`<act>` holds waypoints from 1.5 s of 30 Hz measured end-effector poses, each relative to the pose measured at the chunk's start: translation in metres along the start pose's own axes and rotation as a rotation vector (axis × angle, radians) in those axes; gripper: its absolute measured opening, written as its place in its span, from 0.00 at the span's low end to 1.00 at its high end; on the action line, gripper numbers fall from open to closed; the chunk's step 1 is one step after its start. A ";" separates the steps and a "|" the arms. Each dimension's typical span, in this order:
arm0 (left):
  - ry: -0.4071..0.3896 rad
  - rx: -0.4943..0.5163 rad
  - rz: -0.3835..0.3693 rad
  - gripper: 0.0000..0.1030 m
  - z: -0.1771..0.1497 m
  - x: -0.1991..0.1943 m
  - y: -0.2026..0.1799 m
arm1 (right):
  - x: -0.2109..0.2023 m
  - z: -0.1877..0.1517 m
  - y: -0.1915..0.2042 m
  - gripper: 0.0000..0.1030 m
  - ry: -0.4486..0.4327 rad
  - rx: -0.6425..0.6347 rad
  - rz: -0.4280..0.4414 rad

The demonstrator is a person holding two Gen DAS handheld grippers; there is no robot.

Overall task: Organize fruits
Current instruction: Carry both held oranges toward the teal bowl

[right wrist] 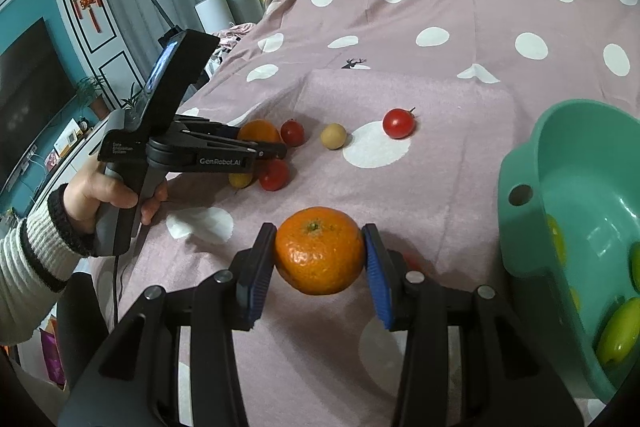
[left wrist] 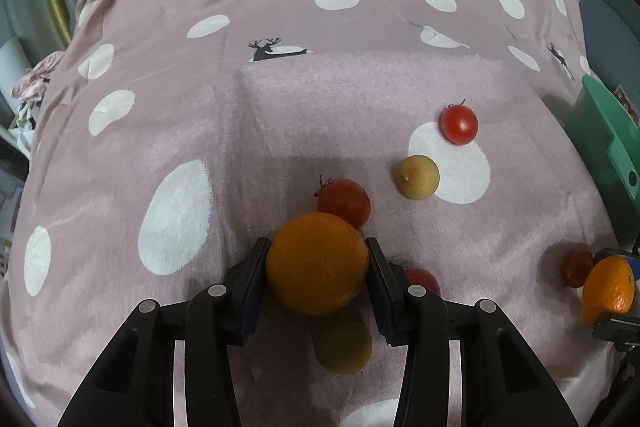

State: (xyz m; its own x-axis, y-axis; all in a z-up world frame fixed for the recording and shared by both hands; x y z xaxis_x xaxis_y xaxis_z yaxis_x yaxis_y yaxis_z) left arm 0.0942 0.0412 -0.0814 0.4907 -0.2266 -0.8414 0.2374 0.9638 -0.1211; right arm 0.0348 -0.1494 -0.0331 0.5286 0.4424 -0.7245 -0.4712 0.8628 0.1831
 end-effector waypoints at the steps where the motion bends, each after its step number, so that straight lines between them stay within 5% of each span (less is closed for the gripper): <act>1: -0.001 -0.008 0.002 0.45 0.000 -0.001 0.000 | 0.000 0.000 0.000 0.43 0.000 -0.001 -0.001; 28: -0.151 0.022 -0.006 0.45 0.002 -0.069 -0.064 | -0.042 0.014 -0.004 0.43 -0.145 0.006 -0.011; 45: -0.191 0.096 -0.079 0.45 0.019 -0.079 -0.130 | -0.082 0.016 -0.050 0.43 -0.233 0.101 -0.154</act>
State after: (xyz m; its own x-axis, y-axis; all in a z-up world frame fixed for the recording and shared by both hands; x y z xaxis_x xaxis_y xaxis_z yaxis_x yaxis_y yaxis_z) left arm 0.0408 -0.0684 0.0114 0.6151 -0.3316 -0.7154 0.3553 0.9265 -0.1240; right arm 0.0262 -0.2252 0.0281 0.7417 0.3386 -0.5791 -0.3061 0.9390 0.1569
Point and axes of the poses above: each gripper's, at about its wrist camera, not at the fingertips, and x roughly the way its jaws point, y to its left, z to its top, the point moved 3 cm from there along x, roughly the way its jaws point, and after that the axes turned 8 degrees about -z, right-handed, at the moved point
